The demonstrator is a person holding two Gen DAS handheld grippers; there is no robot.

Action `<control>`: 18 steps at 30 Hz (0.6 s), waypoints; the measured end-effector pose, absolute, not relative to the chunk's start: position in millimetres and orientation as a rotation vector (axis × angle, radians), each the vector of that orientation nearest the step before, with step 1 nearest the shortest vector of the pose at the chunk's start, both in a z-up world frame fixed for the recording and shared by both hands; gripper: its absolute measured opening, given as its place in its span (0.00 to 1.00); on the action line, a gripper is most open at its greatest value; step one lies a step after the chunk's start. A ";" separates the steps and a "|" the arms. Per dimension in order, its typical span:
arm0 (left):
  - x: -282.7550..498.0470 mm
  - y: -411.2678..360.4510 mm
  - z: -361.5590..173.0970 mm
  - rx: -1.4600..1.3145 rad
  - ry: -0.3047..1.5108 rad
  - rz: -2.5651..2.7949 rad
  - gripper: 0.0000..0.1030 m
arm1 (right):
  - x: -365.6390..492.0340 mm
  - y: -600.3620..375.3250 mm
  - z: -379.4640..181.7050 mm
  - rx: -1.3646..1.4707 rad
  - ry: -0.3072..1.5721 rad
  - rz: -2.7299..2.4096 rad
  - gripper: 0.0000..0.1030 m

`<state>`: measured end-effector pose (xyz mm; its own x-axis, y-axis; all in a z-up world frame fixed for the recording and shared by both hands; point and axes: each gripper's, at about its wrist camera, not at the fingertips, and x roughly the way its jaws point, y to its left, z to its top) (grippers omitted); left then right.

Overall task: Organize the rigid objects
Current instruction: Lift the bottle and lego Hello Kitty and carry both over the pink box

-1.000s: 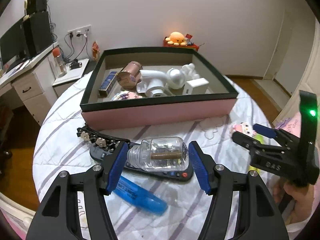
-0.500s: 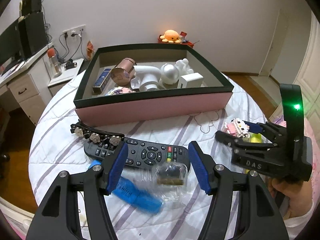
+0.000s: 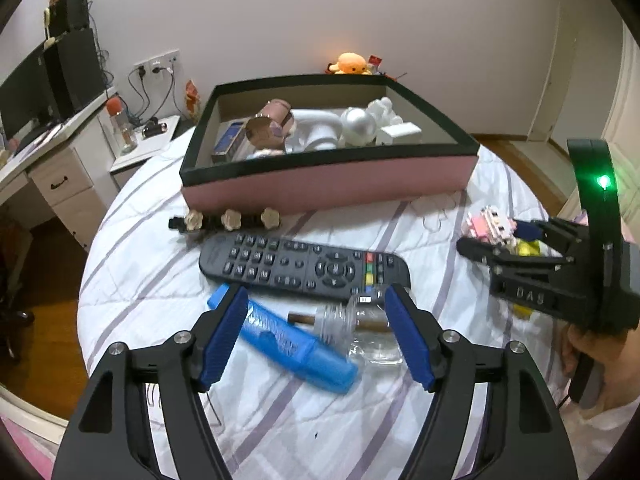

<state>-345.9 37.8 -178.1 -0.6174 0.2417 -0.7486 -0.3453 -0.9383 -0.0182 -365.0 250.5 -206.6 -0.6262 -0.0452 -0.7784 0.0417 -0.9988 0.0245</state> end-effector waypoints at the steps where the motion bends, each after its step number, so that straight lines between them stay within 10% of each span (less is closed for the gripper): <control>1: -344.0 38.0 -179.7 -1.161 0.186 2.549 0.71 | -364.0 249.7 -206.3 1.328 -0.011 -2.782 0.59; 18: -341.7 66.9 -198.5 -1.203 0.306 2.496 0.77 | -349.8 240.5 -197.3 1.251 -0.085 -2.696 0.59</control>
<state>-341.7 66.9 -198.5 -0.5774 0.2184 -0.7867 -0.4021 -0.9147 0.0412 -349.8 240.5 -197.3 -0.6344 -0.1756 -0.7528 0.1279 -0.9843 0.1218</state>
